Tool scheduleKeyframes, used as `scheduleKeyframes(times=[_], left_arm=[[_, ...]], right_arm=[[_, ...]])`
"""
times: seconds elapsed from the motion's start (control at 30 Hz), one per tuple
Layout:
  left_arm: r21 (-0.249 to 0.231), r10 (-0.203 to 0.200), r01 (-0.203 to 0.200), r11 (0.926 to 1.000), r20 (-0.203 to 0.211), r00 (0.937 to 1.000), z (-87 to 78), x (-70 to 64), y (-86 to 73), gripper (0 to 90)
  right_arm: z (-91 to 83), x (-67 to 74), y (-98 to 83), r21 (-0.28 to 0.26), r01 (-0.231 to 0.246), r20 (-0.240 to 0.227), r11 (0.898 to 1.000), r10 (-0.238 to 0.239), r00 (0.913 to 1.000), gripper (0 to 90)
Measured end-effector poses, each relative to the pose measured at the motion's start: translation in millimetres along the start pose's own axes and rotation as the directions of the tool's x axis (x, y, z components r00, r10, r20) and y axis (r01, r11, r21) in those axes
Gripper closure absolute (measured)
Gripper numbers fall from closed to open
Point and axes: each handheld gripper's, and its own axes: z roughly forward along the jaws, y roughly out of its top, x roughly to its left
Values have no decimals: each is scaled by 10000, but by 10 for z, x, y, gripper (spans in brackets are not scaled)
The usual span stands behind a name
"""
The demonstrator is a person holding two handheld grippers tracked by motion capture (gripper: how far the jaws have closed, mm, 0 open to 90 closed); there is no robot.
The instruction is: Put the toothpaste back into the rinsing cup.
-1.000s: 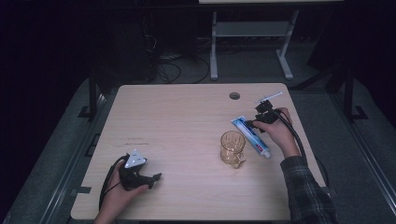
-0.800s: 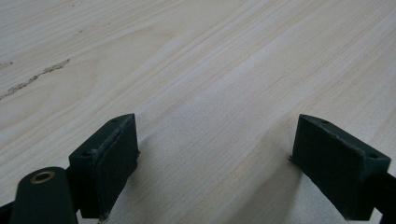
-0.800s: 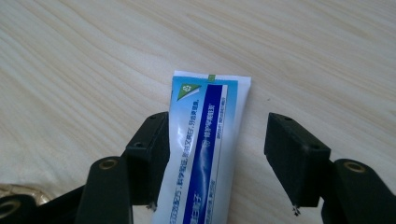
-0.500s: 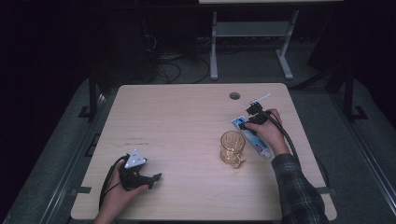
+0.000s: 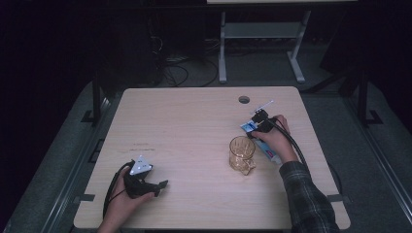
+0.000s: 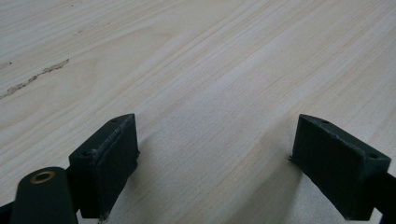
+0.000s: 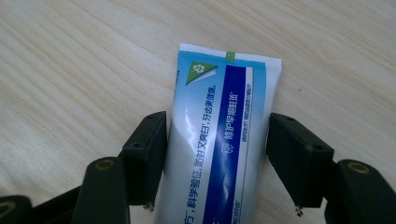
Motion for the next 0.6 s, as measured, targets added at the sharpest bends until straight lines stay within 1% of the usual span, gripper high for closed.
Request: scheduleKeyframes(times=[0.17,0.23,0.27,0.3,0.43,0.47,0.5,0.6], left_arm=[[17,7,-7,10000,10,10000,-1,1,0,132],[18,6,-6,10000,11,10000,-1,1,0,132],[19,5,-5,10000,11,10000,-1,0,0,132],[19,5,-5,10000,11,10000,-1,0,0,132],[18,8,-8,10000,13,10000,-1,0,0,132],[16,10,-10,10000,14,10000,-1,0,0,132],[17,13,-13,10000,13,10000,-2,0,0,132],[22,19,-19,10000,17,10000,-2,0,0,132]], right_arm=[[0,1,-2,8,-48,-20,10000,48,10000,391],[3,-10,-6,38,-233,-193,9997,234,9995,401],[4,-17,-12,47,-424,-355,9991,425,9985,408],[3,-23,-18,3,-414,-407,9991,414,9983,415],[-1,-19,-15,10,-416,-409,9991,416,9983,442],[-5,-17,-15,-6,-457,-366,9990,456,9983,474],[-5,-17,-15,-6,-457,-366,9990,456,9983,474],[-15,6,-13,12,-442,-253,9990,443,9987,519]])
